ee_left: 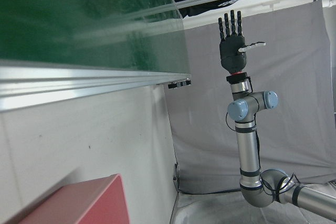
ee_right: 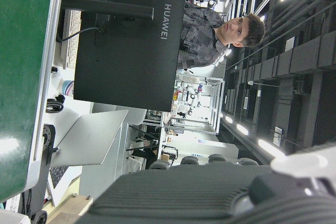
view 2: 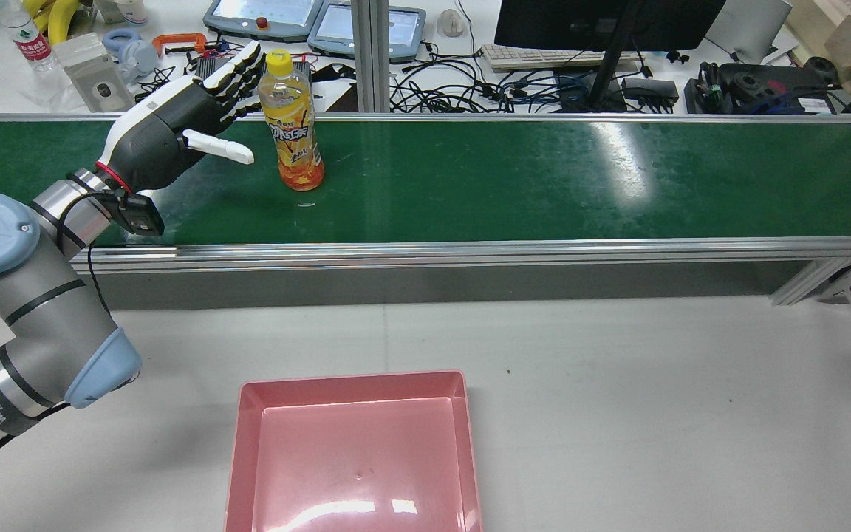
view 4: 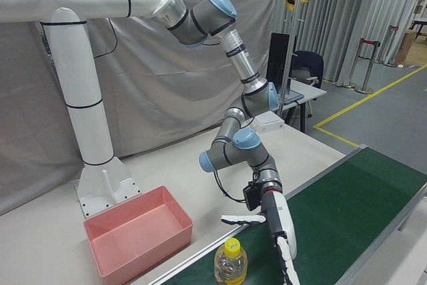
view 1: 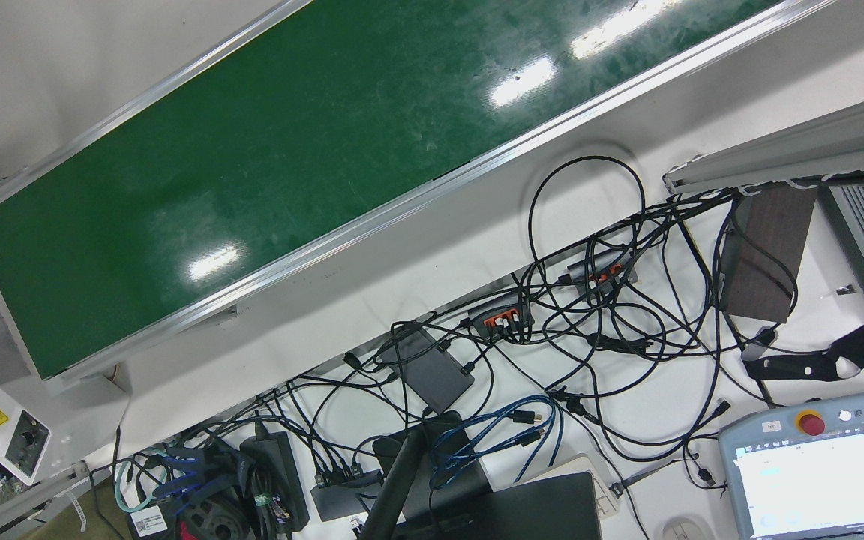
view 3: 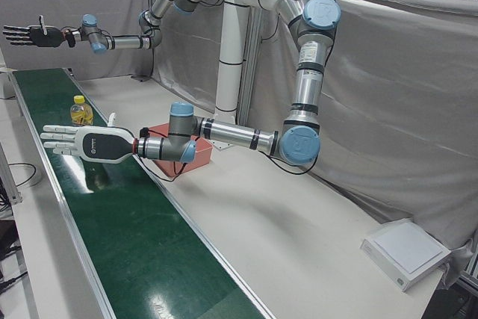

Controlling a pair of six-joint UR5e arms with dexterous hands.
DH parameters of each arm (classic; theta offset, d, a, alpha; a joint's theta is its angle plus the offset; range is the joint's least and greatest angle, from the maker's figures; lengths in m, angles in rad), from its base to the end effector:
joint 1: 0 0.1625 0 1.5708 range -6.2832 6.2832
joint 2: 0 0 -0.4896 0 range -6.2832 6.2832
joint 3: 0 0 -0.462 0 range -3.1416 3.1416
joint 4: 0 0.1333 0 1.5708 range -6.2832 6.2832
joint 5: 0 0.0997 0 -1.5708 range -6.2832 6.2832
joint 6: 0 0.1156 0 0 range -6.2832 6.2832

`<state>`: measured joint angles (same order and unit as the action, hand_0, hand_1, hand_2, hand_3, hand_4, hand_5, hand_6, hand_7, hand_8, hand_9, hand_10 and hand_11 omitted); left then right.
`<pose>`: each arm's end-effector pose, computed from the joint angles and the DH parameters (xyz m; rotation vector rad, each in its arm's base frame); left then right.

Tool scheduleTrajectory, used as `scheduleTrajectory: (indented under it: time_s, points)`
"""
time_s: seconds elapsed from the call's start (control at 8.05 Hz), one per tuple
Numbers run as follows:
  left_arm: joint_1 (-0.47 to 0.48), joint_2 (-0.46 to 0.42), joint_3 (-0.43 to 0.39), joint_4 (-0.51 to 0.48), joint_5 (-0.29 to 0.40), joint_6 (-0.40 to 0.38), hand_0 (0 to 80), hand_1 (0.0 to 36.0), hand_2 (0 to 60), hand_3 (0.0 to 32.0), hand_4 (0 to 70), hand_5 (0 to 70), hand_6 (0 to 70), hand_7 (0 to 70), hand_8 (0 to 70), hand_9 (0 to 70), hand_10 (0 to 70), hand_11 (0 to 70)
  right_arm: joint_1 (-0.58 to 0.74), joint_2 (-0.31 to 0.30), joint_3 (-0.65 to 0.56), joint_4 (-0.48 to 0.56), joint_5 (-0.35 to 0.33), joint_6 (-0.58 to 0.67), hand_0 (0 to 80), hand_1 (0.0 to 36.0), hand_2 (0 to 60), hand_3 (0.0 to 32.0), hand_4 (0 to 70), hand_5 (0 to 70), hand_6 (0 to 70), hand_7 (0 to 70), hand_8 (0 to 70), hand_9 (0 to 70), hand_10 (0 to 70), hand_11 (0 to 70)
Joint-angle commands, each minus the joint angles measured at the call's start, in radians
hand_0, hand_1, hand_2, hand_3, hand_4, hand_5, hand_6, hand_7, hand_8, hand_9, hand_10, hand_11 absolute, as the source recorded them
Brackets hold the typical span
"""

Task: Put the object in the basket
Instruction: 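Close the left hand's fingers around the juice bottle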

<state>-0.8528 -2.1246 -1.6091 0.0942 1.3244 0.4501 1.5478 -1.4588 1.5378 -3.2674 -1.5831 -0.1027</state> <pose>0.3961 -0.6989 0.3551 -0.1451 2.3974 -1.3517 0.1174 -0.6289 0.7176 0.0702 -2.1017 2.1984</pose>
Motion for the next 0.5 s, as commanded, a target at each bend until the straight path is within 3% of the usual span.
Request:
scheduleTrajectory:
  time_s: [0.0, 0.37]
  points:
    - [0.014, -0.005, -0.028, 0.089, -0.037, -0.010, 49.4, 14.3, 0.0, 0.0, 0.7, 2.7, 0.0, 0.0, 0.0, 0.0, 5.2, 9.5, 0.000, 0.000, 0.001, 0.000, 0.000, 0.000, 0.0, 0.0, 0.0, 0.0, 0.0, 0.0, 0.0, 0.0, 0.0, 0.0, 0.0, 0.0]
    - [0.015, -0.015, -0.029, 0.091, -0.037, -0.008, 48.7, 14.2, 0.4, 0.0, 0.9, 3.6, 0.0, 0.0, 0.0, 0.0, 5.2, 9.4, 0.000, 0.000, 0.001, 0.000, 0.000, 0.000, 0.0, 0.0, 0.0, 0.0, 0.0, 0.0, 0.0, 0.0, 0.0, 0.0, 0.0, 0.0]
